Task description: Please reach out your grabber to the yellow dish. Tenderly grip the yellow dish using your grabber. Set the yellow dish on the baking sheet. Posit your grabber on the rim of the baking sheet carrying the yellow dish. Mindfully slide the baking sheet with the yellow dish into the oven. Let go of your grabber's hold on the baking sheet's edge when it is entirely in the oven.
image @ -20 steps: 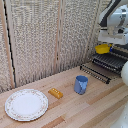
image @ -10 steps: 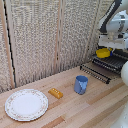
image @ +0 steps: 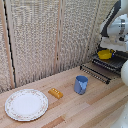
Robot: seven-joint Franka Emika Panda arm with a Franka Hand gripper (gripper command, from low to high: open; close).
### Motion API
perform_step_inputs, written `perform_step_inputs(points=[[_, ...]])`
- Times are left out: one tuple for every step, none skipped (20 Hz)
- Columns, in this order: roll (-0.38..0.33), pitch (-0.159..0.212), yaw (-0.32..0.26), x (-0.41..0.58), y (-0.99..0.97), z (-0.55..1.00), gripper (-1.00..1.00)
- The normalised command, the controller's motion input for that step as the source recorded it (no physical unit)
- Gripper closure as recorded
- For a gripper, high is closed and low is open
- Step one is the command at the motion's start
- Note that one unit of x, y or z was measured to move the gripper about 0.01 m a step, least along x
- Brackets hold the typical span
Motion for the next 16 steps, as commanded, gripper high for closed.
perform_step_inputs(points=[[-0.02,0.039,-0.013,-0.02,0.0,-0.08,-1.0],[-0.013,0.03,-0.055,0.023,0.0,-0.09,-1.0],[-0.003,0.044,-0.057,0.046,-0.2,-0.1,-1.0],[-0.014,0.048,-0.059,0.186,-0.33,-0.08,-1.0],[-0.02,0.028,-0.055,0.211,-0.4,0.0,-1.0],[-0.035,0.02,-0.065,0.291,-0.39,0.01,-1.0],[-0.046,0.009,-0.083,0.211,-0.39,0.01,-1.0],[-0.081,0.064,-0.078,0.211,-0.29,0.25,-1.0],[-0.078,0.095,-0.078,0.14,-0.24,0.31,-1.0],[-0.096,0.117,-0.038,0.0,-0.13,0.48,-1.0],[-0.107,0.107,-0.02,0.0,-0.03,0.67,-1.0],[-0.108,0.087,0.0,-0.029,0.0,0.79,-1.0],[-0.1,0.086,0.0,-0.04,0.0,0.87,-1.0],[-0.112,0.084,0.0,-0.04,0.0,0.84,-1.0],[-0.118,0.077,0.012,-0.069,0.02,0.84,-1.0],[-0.12,0.074,0.017,-0.046,0.04,0.84,-1.0]])
